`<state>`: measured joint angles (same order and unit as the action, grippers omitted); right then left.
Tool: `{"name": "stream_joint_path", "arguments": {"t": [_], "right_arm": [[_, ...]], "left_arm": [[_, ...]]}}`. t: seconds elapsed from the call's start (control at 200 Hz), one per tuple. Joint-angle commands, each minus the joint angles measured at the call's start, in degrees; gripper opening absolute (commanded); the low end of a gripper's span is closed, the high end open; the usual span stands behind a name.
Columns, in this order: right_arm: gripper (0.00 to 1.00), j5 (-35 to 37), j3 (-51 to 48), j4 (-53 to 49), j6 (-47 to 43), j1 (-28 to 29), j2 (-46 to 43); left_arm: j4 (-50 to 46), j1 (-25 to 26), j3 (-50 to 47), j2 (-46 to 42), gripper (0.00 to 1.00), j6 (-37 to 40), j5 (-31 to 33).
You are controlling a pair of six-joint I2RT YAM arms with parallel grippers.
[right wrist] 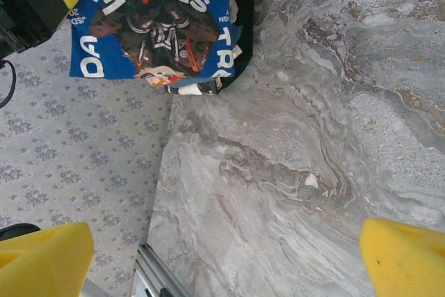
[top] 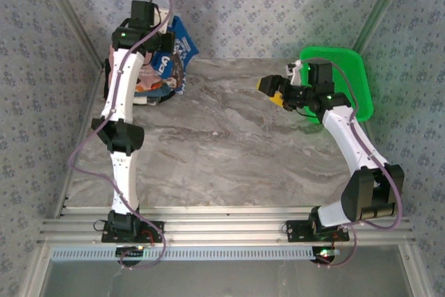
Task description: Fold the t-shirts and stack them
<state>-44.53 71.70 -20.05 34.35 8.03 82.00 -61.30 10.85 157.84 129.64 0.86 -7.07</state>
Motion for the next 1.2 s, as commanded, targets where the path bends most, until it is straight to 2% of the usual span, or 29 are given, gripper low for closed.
{"name": "stream_joint_path", "arguments": {"t": [0.0,0.45,0.75,1.194], "right_arm": [[1.0,-1.37,1.13,0.02,0.63,0.44,1.13],[1.0,-1.35,1.95,0.42,1.26,1.0,3.52],[1.0,-0.82,3.38,-1.03,2.6,1.63,5.39],[1.0,2.49,6.38,-4.93,3.54,5.52,7.96]], "left_arm": [[4.08,-2.59,3.44,-3.47,0.0,-0.43,-1.69],[4.17,-8.08,3.62,-3.52,0.0,-1.48,-3.48],[5.48,-15.58,-0.03,-3.37,0.0,-2.2,-7.08],[8.29,-24.15,-2.0,5.46,0.0,-5.61,-12.26]]}}
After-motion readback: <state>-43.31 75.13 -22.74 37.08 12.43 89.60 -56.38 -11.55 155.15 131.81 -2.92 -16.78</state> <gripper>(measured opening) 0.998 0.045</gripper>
